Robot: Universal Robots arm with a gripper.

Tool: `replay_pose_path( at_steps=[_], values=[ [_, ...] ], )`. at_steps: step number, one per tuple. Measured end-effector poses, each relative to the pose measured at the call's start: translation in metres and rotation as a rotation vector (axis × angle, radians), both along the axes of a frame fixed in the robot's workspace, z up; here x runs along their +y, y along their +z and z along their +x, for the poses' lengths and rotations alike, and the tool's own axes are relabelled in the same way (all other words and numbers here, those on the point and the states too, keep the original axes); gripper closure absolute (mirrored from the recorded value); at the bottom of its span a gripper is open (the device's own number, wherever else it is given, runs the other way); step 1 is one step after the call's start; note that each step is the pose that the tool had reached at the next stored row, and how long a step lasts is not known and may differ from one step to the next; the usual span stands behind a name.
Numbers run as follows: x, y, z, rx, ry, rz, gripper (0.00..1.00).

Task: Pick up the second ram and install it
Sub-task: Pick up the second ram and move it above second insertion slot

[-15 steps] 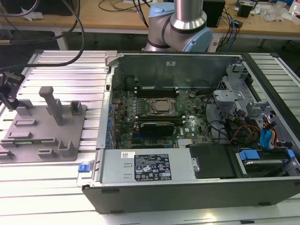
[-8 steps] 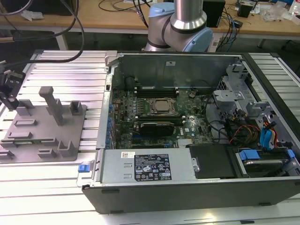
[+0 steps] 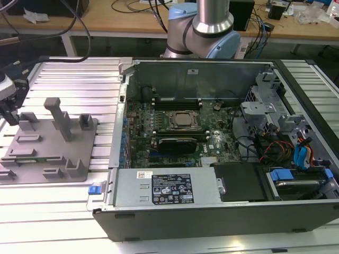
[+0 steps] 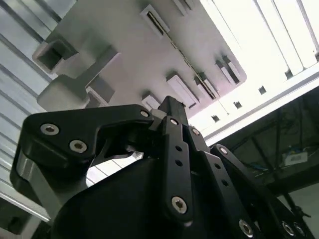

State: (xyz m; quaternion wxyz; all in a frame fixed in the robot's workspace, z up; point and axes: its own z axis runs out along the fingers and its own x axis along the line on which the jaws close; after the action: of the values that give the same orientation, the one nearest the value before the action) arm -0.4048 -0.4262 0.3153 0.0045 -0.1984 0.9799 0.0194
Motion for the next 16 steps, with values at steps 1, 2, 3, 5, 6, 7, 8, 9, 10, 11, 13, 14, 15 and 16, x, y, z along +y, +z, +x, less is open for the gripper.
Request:
replay_pose_path(
  at_steps=[1, 2, 3, 5, 6, 7, 8, 9, 10, 11, 13, 14, 15, 16],
  values=[
    [0.0, -0.0006, 0.0, 0.0003, 0.034, -0.0005, 0.92],
    [0.0, -0.0011, 0.0, 0.0005, 0.069, -0.001, 0.92],
    [0.0, -0.0018, 0.0, 0.0008, 0.11, -0.0017, 0.92],
    [0.0, -0.0026, 0.0, 0.0011, 0.153, -0.0023, 0.92],
    [0.0, -0.003, 0.0, 0.0013, 0.177, -0.0026, 0.92],
    [0.0, -0.0033, 0.0, 0.0014, 0.194, -0.0029, 0.92],
    [0.0, -0.0038, 0.0, 0.0016, 0.225, -0.0033, 0.92],
    [0.0, -0.0046, 0.0, 0.0017, 0.274, -0.0039, 0.92],
    [0.0, -0.0053, 0.0, 0.0017, 0.321, -0.0045, 0.92],
    [0.0, -0.0064, 0.0, 0.0016, 0.386, -0.0048, 0.92],
    [0.0, -0.0074, 0.0, 0.0015, 0.458, -0.0052, 0.92],
    [0.0, -0.0079, 0.0, 0.0015, 0.488, -0.0053, 0.92],
    [0.0, -0.0084, 0.0, 0.0014, 0.52, -0.0055, 0.92],
    [0.0, -0.0086, 0.0, 0.0013, 0.538, -0.0056, 0.92]
  ],
)
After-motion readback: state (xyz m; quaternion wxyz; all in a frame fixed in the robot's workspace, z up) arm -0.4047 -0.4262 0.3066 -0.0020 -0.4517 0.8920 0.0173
